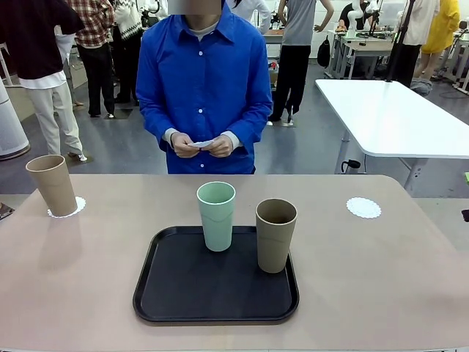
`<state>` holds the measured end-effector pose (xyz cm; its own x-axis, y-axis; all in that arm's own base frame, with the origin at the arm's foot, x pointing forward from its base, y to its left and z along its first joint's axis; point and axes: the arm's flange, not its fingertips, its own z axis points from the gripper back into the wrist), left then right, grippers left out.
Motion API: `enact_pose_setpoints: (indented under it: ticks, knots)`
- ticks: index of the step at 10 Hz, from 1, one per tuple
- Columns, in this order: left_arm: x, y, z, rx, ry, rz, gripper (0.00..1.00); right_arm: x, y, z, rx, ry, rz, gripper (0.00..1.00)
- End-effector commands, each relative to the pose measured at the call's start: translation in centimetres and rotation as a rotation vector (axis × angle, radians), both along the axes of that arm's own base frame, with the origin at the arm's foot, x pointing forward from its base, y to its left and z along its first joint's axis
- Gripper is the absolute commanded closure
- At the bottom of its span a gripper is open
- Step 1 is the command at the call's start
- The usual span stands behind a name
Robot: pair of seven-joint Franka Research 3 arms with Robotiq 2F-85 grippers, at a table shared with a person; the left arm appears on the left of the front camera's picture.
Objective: Place coasters on the table and set cups on them.
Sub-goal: Take one Reusable plastic cup from the Flat Tray and place it on a coaster set by the human.
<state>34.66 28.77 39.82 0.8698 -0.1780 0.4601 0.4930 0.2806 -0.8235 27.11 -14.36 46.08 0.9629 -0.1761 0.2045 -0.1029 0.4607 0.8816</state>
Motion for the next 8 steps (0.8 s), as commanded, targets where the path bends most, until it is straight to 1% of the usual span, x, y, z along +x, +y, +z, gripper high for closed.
enact_pose_setpoints:
  ticks: [1, 2, 3, 4, 5, 6, 7, 8]
  knots:
    - [-0.1, 0.1, 0.0, 0.001, 0.003, 0.005, 0.00, 3.3, 0.0, 5.8, -0.358, -0.093, 0.173, 0.00]
    - [-0.1, 0.1, 0.0, 0.001, 0.003, 0.005, 0.00, 4.6, 1.7, 8.7, -0.541, -0.173, 0.205, 0.00]
    - [-0.1, 0.1, 0.0, 0.001, 0.003, 0.005, 0.00, 5.3, 3.6, 10.5, -0.687, -0.241, 0.310, 0.00]
    - [-0.1, 0.1, 0.0, 0.001, 0.003, 0.005, 0.00, 6.2, 6.6, 11.2, -0.793, -0.317, 0.456, 0.00]
    - [-0.1, 0.1, 0.0, 0.001, 0.003, 0.005, 0.00, 7.4, 9.8, 10.4, -0.916, -0.386, 0.467, 0.00]
    - [-0.1, 0.1, 0.0, 0.001, 0.003, 0.005, 0.00, 8.2, 13.5, 8.6, -1.038, -0.405, 0.547, 0.00]
    - [-0.1, 0.1, 0.0, 0.001, 0.003, 0.005, 0.00, 8.8, 16.4, 6.9, -1.116, -0.420, 0.604, 0.00]
    - [-0.1, 0.1, 0.0, 0.001, 0.003, 0.005, 0.00, 9.3, 18.5, 5.4, -1.177, -0.484, 0.611, 0.00]
